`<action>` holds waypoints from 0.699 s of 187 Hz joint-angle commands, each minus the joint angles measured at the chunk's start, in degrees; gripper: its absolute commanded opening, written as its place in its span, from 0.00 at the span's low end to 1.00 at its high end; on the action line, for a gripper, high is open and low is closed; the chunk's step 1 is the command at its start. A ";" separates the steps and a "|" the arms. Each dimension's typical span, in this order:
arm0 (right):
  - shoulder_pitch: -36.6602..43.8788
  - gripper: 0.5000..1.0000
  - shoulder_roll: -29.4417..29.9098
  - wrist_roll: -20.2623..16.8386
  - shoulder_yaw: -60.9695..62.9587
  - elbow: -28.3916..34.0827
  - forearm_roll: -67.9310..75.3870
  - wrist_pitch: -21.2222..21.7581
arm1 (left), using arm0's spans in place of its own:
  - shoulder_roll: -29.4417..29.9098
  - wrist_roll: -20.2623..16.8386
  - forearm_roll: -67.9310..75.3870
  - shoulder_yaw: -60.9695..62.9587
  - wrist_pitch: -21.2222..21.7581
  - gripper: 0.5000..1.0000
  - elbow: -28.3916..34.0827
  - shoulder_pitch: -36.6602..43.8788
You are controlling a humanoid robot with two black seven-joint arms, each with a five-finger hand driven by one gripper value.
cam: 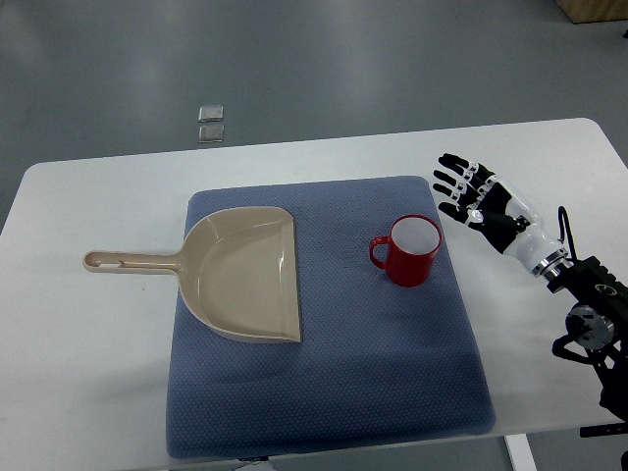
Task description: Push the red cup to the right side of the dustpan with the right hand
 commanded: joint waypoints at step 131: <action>-1.28 0.85 -4.51 4.30 -3.12 0.00 -0.82 0.00 | 0.00 -0.01 0.00 -0.03 0.02 1.00 0.08 0.00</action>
